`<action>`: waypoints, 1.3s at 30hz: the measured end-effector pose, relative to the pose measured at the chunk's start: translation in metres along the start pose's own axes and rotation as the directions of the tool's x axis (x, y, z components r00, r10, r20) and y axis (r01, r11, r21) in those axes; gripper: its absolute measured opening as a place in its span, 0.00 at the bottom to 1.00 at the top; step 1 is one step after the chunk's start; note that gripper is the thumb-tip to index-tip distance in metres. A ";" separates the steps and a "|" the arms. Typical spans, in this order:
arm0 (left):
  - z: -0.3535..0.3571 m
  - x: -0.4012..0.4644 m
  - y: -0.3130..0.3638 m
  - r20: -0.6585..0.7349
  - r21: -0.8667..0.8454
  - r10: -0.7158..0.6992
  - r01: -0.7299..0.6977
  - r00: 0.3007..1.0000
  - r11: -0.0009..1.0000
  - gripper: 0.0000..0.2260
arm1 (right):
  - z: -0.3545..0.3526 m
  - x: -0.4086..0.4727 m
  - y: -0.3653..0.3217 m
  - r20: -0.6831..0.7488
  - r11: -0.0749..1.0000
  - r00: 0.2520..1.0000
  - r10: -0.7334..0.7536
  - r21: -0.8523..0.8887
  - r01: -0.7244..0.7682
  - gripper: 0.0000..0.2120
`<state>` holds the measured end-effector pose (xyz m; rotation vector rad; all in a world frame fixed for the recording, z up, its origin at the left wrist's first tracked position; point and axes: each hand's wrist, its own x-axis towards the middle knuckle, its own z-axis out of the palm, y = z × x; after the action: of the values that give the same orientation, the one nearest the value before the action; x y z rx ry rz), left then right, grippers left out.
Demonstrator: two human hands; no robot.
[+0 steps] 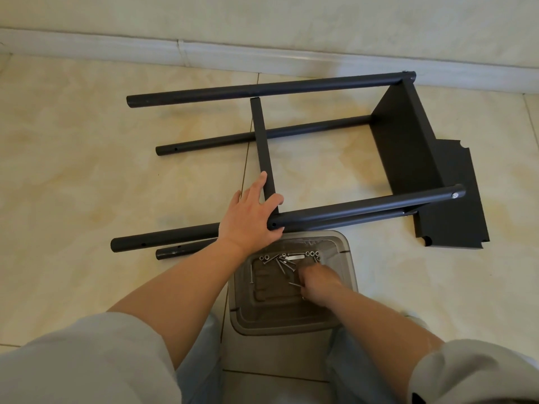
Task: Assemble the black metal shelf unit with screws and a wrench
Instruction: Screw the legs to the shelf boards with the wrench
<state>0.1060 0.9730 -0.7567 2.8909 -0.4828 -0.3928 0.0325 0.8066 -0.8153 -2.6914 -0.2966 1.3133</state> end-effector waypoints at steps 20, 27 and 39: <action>-0.006 -0.004 -0.025 0.085 0.097 0.034 -0.042 0.996 0.994 0.40 | -0.063 -0.057 -0.015 -0.317 0.722 0.945 -0.079 0.636 0.274 0.07; -0.003 -0.001 -0.026 0.068 -0.023 0.026 -0.024 0.997 0.999 0.40 | -0.064 -0.059 -0.021 -0.415 0.757 0.891 -0.186 0.518 0.399 0.09; -0.002 -0.001 -0.026 0.042 -0.009 0.038 -0.038 0.998 0.999 0.37 | -0.075 -0.041 -0.035 -0.455 0.776 0.872 -0.179 0.479 0.409 0.11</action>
<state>0.1137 0.9979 -0.7600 2.8659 -0.5407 -0.4501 0.0624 0.8288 -0.7311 -2.1959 -0.2315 0.6156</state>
